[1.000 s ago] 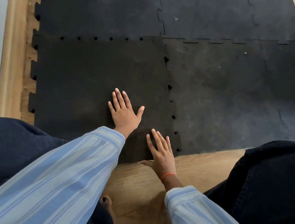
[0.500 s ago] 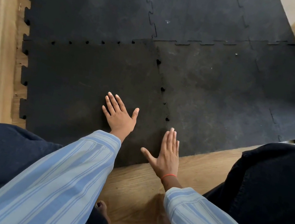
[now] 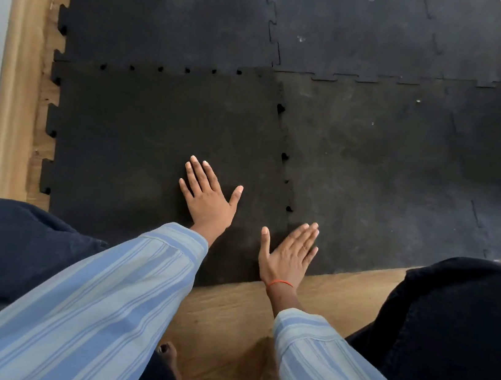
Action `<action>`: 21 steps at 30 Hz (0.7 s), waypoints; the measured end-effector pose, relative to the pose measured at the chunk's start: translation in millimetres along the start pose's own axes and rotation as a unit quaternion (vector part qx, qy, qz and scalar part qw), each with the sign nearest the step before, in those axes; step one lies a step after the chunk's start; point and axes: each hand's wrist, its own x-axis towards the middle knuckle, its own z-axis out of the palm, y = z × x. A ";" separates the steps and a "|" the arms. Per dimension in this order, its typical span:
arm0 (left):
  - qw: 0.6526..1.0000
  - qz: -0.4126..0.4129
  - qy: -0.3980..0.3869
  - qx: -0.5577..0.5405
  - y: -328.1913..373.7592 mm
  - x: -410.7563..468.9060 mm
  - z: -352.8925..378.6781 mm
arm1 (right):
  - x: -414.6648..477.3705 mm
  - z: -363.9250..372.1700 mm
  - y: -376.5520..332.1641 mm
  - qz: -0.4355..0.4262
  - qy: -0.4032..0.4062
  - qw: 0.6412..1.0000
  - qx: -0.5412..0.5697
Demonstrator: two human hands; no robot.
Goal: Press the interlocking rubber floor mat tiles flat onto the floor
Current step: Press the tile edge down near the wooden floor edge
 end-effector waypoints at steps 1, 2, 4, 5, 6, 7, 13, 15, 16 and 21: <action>1.000 -0.002 0.003 -0.001 0.4 0.5 0.3 | 9.4 -3.3 -9.2 -0.027 0.008 1.000 -0.004; 1.000 -0.004 0.004 -0.002 1.0 0.9 0.5 | 20.6 -7.2 -18.8 -0.058 0.012 0.998 -0.014; 1.000 -0.006 0.007 -0.004 1.6 0.7 2.0 | 43.3 -14.4 -34.6 -0.114 0.000 0.993 -0.033; 1.000 -0.004 0.008 -0.008 1.4 -0.3 2.8 | 51.4 -16.2 -38.6 -0.129 -0.017 0.991 -0.040; 1.000 -0.002 0.009 -0.012 1.1 -0.4 4.2 | 57.3 -15.9 -39.7 -0.136 -0.036 0.989 -0.048; 1.000 -0.004 0.011 -0.012 0.8 0.4 5.2 | 61.9 -14.9 -39.4 -0.138 -0.053 0.987 -0.056; 1.000 0.000 -0.003 -0.022 0.4 3.1 1.6 | 66.1 -8.8 -43.5 -0.125 -0.059 0.988 -0.073; 0.999 0.029 -0.003 -0.021 -4.5 10.7 -2.2 | 77.1 -11.1 -51.6 -0.126 -0.054 0.989 -0.056; 0.999 0.046 -0.003 -0.017 -7.3 18.9 -5.0 | 87.6 -14.2 -56.8 -0.135 -0.049 0.988 -0.052; 0.995 0.095 -0.043 -0.006 -20.2 70.8 -27.5 | 142.3 -35.8 -77.9 -0.214 -0.026 0.972 -0.098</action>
